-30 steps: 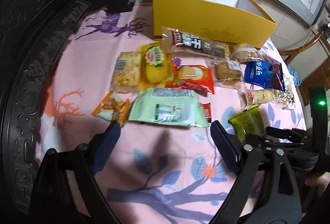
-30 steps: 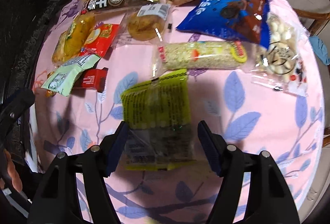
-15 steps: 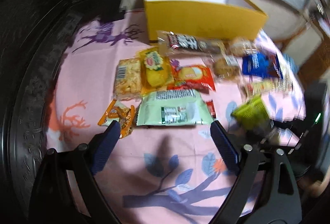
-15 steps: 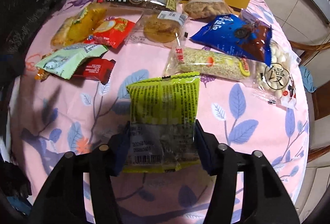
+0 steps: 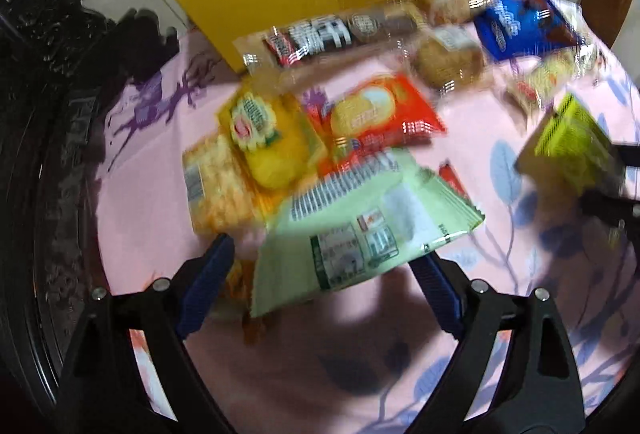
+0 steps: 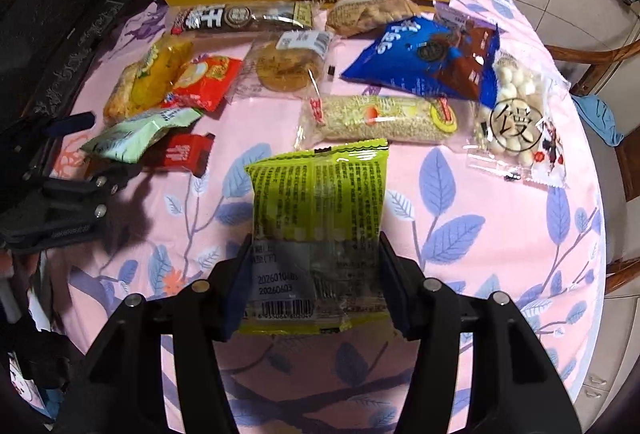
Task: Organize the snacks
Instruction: 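Grasp the green snack pack with right tool while left tool reaches the mint-green pack, then carry the green pack and mint-green pack into the yellow box, open both tools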
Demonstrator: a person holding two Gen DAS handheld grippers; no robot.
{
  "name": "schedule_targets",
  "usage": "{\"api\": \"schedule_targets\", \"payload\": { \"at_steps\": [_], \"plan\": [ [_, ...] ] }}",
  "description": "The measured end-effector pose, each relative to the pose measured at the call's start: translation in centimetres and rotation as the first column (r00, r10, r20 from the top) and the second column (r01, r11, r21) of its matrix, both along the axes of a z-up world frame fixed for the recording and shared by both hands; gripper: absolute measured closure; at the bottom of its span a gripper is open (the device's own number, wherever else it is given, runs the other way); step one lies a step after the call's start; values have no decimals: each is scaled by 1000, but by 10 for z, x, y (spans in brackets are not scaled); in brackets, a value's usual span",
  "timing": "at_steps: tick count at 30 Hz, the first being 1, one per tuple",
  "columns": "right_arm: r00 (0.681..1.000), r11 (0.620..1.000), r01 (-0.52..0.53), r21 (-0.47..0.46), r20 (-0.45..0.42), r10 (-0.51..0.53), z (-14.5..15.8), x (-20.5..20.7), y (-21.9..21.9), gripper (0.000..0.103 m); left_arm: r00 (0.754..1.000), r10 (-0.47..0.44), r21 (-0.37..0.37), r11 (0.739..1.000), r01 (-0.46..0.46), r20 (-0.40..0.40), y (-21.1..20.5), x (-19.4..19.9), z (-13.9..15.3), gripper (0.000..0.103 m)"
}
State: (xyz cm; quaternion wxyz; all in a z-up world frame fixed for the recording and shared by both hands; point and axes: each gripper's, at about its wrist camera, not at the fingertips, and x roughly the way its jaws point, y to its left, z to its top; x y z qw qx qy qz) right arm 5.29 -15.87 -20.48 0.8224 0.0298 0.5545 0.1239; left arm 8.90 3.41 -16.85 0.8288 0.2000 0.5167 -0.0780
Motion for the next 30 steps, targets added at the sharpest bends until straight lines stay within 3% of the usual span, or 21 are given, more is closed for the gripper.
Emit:
{"api": "schedule_targets", "payload": {
  "at_steps": [1,3,6,8,10,12,14,18,24,30],
  "plan": [
    [1000,1000,1,5,4,-1,2,0,-1,45,1000,-4,-21,1000,4,8,0,2,5,16],
    [1000,1000,5,16,6,-5,6,0,-3,45,1000,-29,-68,997,29,6,-2,10,13,27],
    [1000,1000,10,28,-9,-10,5,0,-5,45,994,-69,-98,993,60,-90,-9,24,0,49],
    [1000,1000,3,31,-11,-3,5,2,-2,45,988,-73,-138,989,53,-139,-7,32,-11,51],
    [1000,1000,-8,26,1,8,8,1,0,45,990,-43,-164,986,21,-132,-3,36,-15,55],
    [1000,1000,-7,28,9,6,9,2,1,45,991,31,-217,975,-58,-128,6,44,-13,73],
    [1000,1000,-4,31,14,3,9,3,1,45,987,92,-272,954,-126,-132,14,47,-11,81],
    [999,1000,-7,30,34,6,12,5,1,45,982,144,-283,943,-174,-124,16,40,-7,87],
    [998,1000,-10,24,67,8,22,10,2,45,975,207,-331,917,-221,-77,4,16,21,88],
    [991,1000,1,25,134,-4,50,27,0,45,962,272,-386,889,-246,13,-22,6,71,88]
  ]
}}
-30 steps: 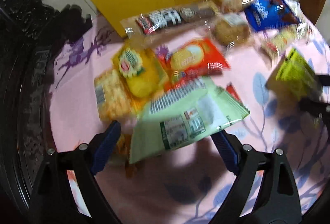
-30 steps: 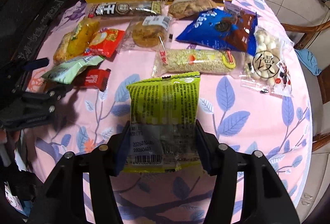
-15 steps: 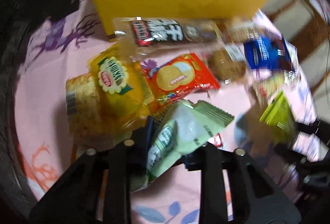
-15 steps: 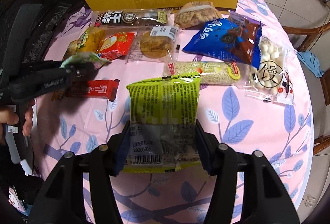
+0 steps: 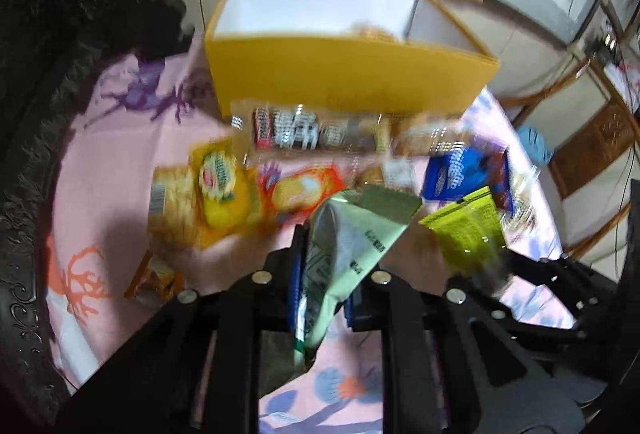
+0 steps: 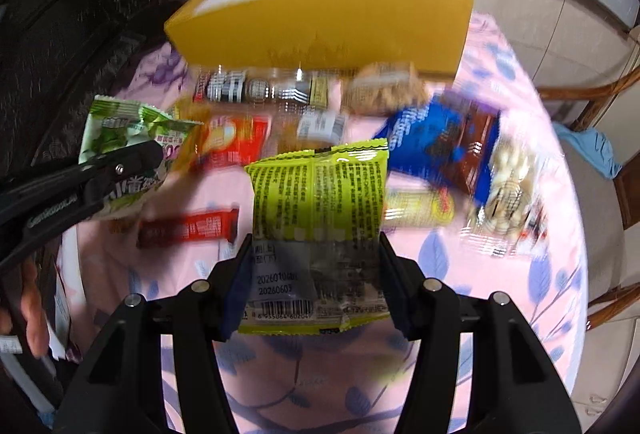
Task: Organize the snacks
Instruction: 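Carry the green pack and mint-green pack into the yellow box, open both tools, then grasp the blue cookie bag with right tool while left tool grasps the red bar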
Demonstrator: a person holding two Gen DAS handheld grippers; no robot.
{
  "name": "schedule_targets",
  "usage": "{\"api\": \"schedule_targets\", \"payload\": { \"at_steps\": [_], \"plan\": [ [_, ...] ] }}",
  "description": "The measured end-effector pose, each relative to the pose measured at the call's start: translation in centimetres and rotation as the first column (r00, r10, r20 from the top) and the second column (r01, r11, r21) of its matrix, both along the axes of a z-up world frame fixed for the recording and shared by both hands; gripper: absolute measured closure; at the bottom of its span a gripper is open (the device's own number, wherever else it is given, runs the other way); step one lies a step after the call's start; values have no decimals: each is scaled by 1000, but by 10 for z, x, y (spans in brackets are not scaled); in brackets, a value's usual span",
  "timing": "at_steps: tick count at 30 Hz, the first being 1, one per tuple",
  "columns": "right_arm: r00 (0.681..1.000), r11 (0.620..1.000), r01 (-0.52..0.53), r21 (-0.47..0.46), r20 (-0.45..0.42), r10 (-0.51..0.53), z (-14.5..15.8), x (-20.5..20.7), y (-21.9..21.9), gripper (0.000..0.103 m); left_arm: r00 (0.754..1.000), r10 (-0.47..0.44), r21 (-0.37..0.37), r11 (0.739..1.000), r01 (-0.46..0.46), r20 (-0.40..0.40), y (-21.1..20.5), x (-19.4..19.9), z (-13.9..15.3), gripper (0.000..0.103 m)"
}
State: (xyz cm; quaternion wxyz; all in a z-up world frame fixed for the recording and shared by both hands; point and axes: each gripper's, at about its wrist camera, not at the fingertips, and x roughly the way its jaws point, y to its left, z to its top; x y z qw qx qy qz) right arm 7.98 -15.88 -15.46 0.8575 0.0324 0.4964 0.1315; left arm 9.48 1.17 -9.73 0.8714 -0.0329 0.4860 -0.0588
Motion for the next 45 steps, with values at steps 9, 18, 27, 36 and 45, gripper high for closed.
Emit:
{"api": "schedule_targets", "payload": {
  "at_steps": [9,18,27,36,45],
  "plan": [
    [987,999,43,31,152,-47,80,77,-12,45,993,27,-52,998,-21,112,-14,70,68,88],
    [976,999,47,-5,212,-44,118,152,-10,45,989,63,-70,996,-54,136,-2,147,99,88],
    [977,998,29,-56,211,-17,122,225,13,38,990,79,-28,997,-76,116,10,204,93,38],
    [979,997,-14,-82,202,30,119,220,-5,32,973,141,-51,990,-134,182,45,182,103,19],
    [947,945,-322,-62,-28,321,40,126,-37,28,986,141,-19,990,-139,84,44,83,43,14]
  ]
}}
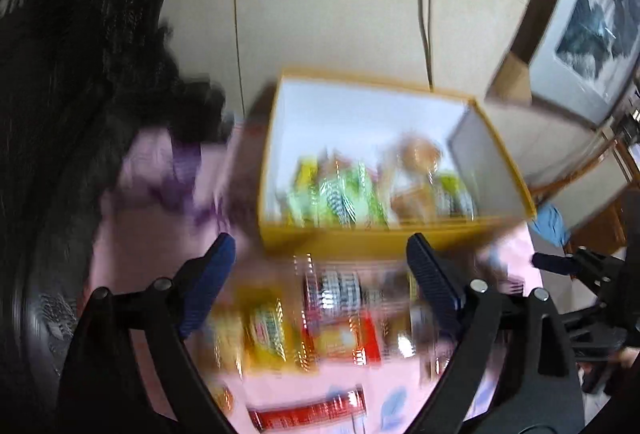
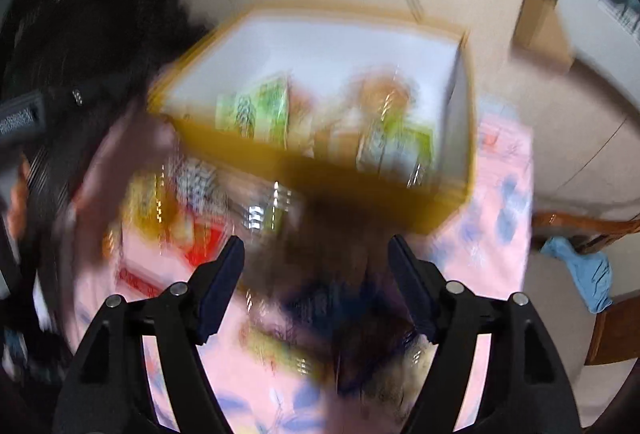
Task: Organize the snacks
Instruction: 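Grasp the blue cookie bag with right tool while left tool grasps the red bar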
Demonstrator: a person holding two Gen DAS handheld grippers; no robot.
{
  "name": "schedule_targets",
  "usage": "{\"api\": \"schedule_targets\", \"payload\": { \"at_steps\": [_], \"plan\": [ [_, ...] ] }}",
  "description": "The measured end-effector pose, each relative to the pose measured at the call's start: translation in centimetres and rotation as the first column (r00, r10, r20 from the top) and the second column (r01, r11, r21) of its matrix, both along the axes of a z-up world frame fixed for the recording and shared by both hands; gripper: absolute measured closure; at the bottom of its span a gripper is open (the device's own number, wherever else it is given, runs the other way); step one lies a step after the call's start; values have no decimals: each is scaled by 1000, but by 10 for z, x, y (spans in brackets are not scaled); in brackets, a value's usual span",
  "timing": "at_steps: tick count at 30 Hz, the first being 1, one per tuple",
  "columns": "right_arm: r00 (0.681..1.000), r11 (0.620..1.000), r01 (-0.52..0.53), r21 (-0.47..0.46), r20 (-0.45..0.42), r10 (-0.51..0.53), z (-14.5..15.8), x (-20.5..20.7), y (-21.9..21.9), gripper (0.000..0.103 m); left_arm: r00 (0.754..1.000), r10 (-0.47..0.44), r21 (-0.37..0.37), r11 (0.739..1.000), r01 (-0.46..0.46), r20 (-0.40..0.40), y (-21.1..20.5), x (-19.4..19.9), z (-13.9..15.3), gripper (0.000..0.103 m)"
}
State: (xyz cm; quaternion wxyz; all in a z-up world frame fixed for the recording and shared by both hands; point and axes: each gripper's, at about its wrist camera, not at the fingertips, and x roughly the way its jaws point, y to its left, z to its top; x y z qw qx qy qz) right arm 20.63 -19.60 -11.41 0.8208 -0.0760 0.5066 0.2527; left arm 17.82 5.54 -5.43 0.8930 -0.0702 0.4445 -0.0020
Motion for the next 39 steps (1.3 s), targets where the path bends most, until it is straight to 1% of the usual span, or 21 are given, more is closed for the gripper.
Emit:
{"api": "schedule_targets", "payload": {
  "at_steps": [2,4,5,7,11,15,18,20,21,22,23,24,25,26,28,31,32,35,36,38,39],
  "plan": [
    [999,999,-35,-17,-39,34,-21,-9,-4,28,999,-1,-38,999,-1,-46,-2,-23,-18,14],
    [998,998,-54,-33,-38,53,-32,-11,-8,28,994,-17,-65,998,10,-110,-4,-47,-39,14],
    [997,997,-61,-41,-40,60,-36,-8,-9,28,991,-25,-65,998,16,-131,-4,-54,-46,14],
    [994,995,-90,-44,-59,87,-42,-3,-9,28,986,-39,-38,999,33,-164,-5,-72,-55,14],
    [988,990,-132,-56,-90,126,-54,8,-7,28,980,-39,-13,999,38,-194,-1,-91,-58,14],
    [980,982,-162,-102,-133,148,-74,18,-6,28,979,-30,15,999,34,-201,5,-98,-54,14],
    [978,985,-152,-83,-160,137,-84,19,-8,23,979,-28,41,998,37,-200,7,-100,-53,14],
    [982,986,-136,-100,-145,121,-86,13,-7,22,980,-30,67,997,44,-195,8,-100,-53,14],
    [985,985,-125,-121,-130,109,-87,8,-4,26,980,-38,79,995,54,-193,8,-100,-54,14],
    [988,984,-111,-140,-122,94,-90,1,-1,36,980,-52,84,994,69,-193,8,-99,-54,14],
    [990,981,-101,-165,-111,84,-92,-5,2,41,979,-65,82,993,82,-193,8,-99,-55,14],
    [994,977,-89,-194,-75,76,-92,-13,5,46,978,-83,81,992,100,-192,7,-99,-56,14],
    [996,979,-67,-191,-70,55,-92,-19,7,49,976,-101,81,990,119,-193,6,-99,-57,14],
    [997,986,-31,-164,-82,17,-91,-26,7,50,972,-130,75,986,147,-197,4,-99,-60,14],
    [993,993,21,-116,-109,-34,-91,-42,10,52,955,-200,65,974,219,-219,-1,-99,-69,14],
    [986,994,89,-56,-139,-96,-90,-71,17,52,918,-296,70,943,324,-263,-12,-95,-90,14],
    [981,993,117,-33,-152,-120,-90,-78,18,52,909,-315,81,934,348,-272,-15,-95,-95,14],
    [969,984,175,24,-181,-168,-90,-97,19,52,880,-359,156,894,420,-312,-24,-89,-114,14],
    [965,981,190,37,-192,-180,-90,-102,19,52,864,-383,164,878,450,-326,-26,-86,-121,14],
    [960,977,207,48,-205,-193,-90,-109,15,52,840,-413,164,856,490,-351,-27,-81,-131,14],
    [959,977,210,46,-207,-196,-89,-111,14,52,832,-421,162,850,501,-361,-27,-79,-135,14]
  ]
}}
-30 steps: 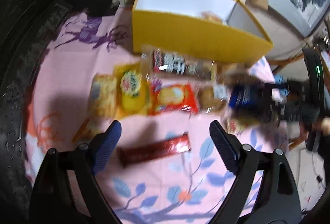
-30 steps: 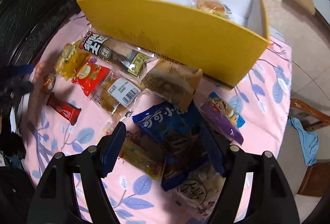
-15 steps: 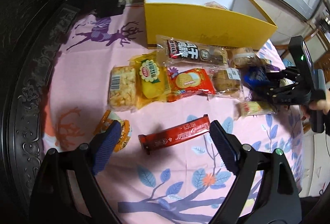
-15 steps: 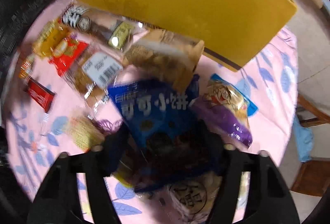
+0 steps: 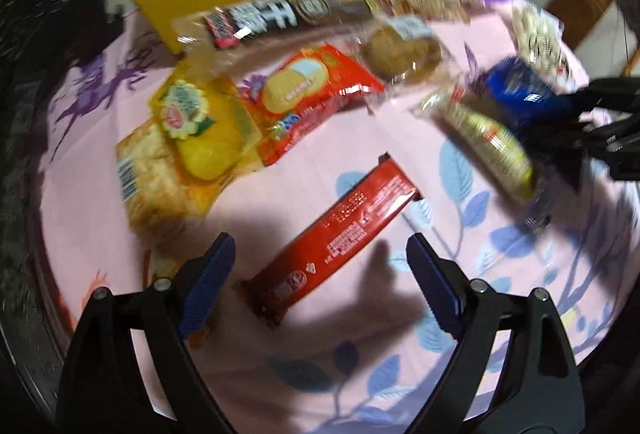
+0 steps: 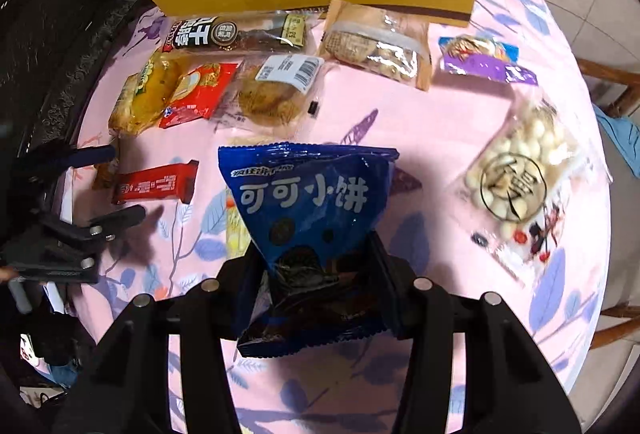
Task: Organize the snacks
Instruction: 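Grasp the blue cookie bag with right tool while left tool grasps the red bar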
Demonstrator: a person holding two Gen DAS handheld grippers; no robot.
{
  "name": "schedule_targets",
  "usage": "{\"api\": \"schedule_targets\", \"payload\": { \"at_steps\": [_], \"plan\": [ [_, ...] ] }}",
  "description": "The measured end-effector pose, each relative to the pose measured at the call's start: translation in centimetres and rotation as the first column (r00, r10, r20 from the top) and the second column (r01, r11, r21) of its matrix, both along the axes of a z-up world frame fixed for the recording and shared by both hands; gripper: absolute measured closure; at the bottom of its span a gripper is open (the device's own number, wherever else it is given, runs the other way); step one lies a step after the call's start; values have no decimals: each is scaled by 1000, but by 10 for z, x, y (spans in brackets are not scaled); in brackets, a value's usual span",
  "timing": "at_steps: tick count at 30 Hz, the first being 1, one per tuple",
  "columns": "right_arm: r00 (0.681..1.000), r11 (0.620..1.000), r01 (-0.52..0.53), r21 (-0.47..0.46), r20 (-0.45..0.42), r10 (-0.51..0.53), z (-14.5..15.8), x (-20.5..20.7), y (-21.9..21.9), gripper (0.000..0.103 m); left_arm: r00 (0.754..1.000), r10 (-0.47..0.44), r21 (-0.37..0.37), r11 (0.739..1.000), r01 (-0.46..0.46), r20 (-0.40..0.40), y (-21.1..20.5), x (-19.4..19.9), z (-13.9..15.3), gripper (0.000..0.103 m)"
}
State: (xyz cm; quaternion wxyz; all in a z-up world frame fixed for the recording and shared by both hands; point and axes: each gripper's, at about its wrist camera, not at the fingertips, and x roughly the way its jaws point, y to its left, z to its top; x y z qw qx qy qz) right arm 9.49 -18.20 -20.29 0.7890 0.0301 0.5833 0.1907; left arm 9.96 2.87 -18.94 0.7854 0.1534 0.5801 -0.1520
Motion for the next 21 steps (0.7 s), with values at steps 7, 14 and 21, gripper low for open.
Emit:
{"api": "schedule_targets", "payload": {
  "at_steps": [7,14,21],
  "plan": [
    [999,999,46,12,29,-47,19,0,-26,52,999,-25,-53,998,23,-29,-1,4,-14,46],
    [997,997,67,32,37,-68,24,2,-22,52,999,46,-67,997,-46,6,-13,-22,-13,79],
    [996,997,66,32,60,-68,30,-2,-14,52,972,234,-197,953,-231,-10,-6,-43,-7,80]
  ]
}}
